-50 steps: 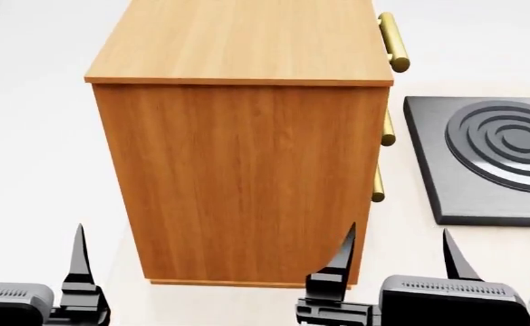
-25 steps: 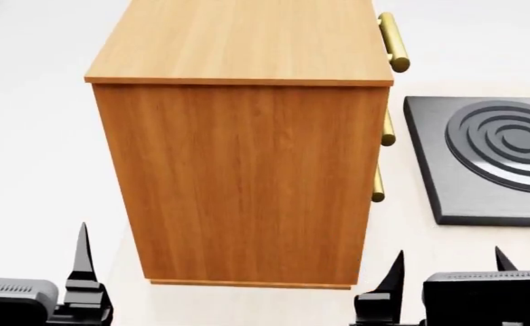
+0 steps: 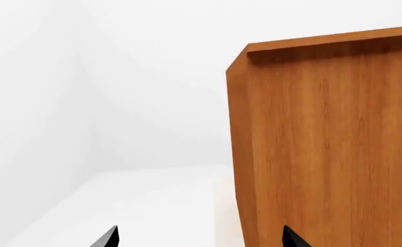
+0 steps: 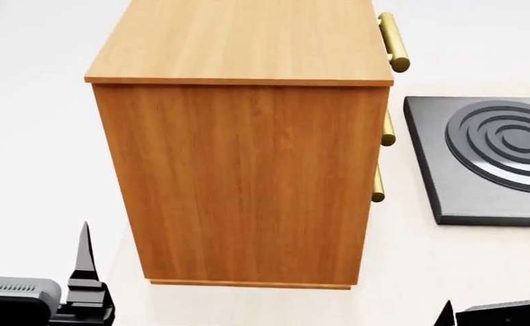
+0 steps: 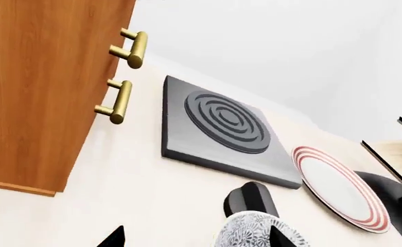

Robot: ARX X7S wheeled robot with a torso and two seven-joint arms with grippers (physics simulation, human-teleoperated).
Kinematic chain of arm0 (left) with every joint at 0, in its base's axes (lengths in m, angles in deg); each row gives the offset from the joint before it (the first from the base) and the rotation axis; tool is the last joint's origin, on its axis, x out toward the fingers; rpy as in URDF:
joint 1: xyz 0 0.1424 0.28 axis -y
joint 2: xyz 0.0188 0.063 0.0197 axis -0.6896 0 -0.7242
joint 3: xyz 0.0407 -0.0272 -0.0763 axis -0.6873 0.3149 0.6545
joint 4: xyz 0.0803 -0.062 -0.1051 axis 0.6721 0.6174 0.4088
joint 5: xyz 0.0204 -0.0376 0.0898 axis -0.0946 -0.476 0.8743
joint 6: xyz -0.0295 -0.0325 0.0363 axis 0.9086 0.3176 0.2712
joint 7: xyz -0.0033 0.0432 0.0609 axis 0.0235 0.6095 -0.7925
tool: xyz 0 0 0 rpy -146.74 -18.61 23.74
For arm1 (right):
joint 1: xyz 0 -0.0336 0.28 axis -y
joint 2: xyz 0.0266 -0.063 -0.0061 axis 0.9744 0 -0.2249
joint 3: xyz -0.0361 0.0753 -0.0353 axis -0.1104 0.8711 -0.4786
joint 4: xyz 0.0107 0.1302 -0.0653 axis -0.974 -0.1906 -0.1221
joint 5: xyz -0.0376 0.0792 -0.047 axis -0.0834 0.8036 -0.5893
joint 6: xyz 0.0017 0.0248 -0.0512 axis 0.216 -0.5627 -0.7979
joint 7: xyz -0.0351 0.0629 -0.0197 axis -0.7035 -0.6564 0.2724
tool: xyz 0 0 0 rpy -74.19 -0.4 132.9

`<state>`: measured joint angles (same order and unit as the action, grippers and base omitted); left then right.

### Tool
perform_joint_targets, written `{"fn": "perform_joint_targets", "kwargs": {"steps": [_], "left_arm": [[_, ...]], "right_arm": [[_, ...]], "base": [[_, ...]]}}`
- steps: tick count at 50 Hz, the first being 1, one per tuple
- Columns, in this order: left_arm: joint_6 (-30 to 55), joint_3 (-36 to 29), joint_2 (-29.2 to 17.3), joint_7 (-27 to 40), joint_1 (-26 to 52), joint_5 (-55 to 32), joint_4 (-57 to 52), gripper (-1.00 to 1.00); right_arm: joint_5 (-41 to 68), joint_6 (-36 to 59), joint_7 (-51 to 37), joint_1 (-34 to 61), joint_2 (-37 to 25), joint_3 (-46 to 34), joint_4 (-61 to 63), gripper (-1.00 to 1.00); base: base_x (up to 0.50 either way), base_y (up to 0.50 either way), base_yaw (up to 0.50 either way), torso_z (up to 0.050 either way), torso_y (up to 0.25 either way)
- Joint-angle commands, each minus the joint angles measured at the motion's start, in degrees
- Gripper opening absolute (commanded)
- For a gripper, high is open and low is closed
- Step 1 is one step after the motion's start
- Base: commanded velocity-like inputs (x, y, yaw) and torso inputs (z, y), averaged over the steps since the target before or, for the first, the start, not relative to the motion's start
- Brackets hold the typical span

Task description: Put the bowl on the top of the cabinet.

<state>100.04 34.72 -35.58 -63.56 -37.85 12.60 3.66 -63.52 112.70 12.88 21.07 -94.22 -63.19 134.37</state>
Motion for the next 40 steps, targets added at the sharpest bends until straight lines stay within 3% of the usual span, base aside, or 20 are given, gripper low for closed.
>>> {"fn": "perform_joint_targets", "kwargs": {"steps": [1, 40], "left_arm": [[-0.3, -0.3, -0.1, 0.2, 0.1, -0.1, 0.1, 1.00], [-0.1, -1.0, -0.7, 1.1, -0.1, -0.4, -0.4, 1.00]], "right_arm": [[0.9, 0.9, 0.5, -3.5, -1.5, 2.3, 1.7, 1.00], [-2.2, -8.8, 1.6, -10.7, -3.7, 2.2, -6.7, 1.00]], "base": [[0.00, 0.00, 0.00, 0.000, 0.000], [0.00, 0.00, 0.00, 0.000, 0.000]]}}
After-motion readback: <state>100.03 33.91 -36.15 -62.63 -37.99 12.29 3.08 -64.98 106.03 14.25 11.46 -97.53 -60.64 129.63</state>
